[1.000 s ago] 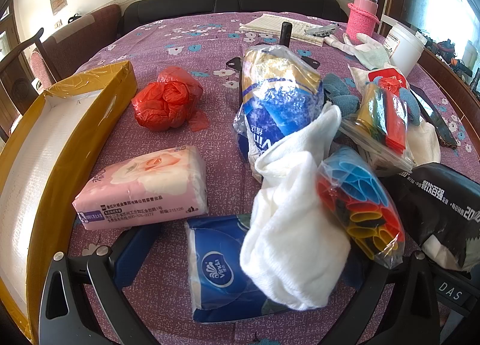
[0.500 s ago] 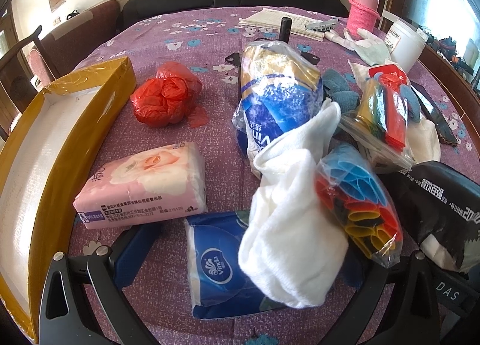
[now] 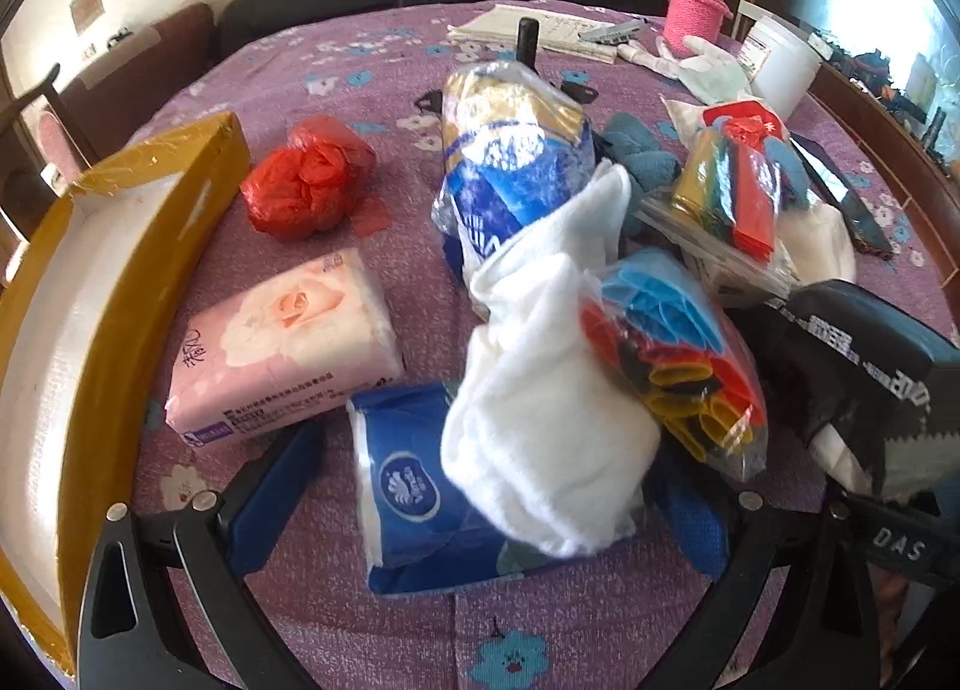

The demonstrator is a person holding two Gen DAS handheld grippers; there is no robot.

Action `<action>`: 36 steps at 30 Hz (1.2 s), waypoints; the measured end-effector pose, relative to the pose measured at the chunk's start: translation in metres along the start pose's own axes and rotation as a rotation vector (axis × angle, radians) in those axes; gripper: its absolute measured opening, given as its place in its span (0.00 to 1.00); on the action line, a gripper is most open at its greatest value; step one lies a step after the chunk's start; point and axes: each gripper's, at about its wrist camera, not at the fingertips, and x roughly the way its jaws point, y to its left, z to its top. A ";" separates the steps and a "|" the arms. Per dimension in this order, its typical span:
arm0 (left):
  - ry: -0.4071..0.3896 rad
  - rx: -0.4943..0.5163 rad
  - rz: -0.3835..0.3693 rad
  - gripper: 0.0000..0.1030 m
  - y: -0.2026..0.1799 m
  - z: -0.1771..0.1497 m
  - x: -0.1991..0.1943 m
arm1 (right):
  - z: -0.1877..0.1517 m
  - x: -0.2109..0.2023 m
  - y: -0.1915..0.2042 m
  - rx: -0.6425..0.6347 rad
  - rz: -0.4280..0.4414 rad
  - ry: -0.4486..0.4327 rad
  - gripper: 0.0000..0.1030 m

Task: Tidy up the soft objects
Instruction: 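Grasp the pink tissue pack with the left tool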

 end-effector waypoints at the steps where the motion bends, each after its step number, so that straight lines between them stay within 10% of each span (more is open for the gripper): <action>1: 0.000 -0.003 -0.008 1.00 0.004 -0.003 -0.005 | -0.001 0.000 0.000 0.002 0.000 -0.004 0.99; 11: -0.215 -0.102 -0.102 1.00 0.070 -0.018 -0.088 | -0.017 -0.013 -0.001 -0.001 0.010 0.002 0.99; 15: -0.207 -0.145 -0.100 1.00 0.101 -0.022 -0.096 | -0.031 -0.027 -0.001 -0.020 0.064 -0.017 0.99; 22: -0.168 -0.141 -0.093 1.00 0.112 -0.035 -0.090 | -0.054 -0.084 -0.025 0.059 0.129 -0.316 0.99; 30: -0.153 0.053 -0.035 1.00 0.080 -0.015 -0.069 | -0.058 -0.100 -0.042 0.157 0.113 -0.397 0.99; 36: -0.040 0.132 -0.085 0.74 0.070 0.033 -0.026 | -0.059 -0.099 -0.044 0.172 0.113 -0.393 0.99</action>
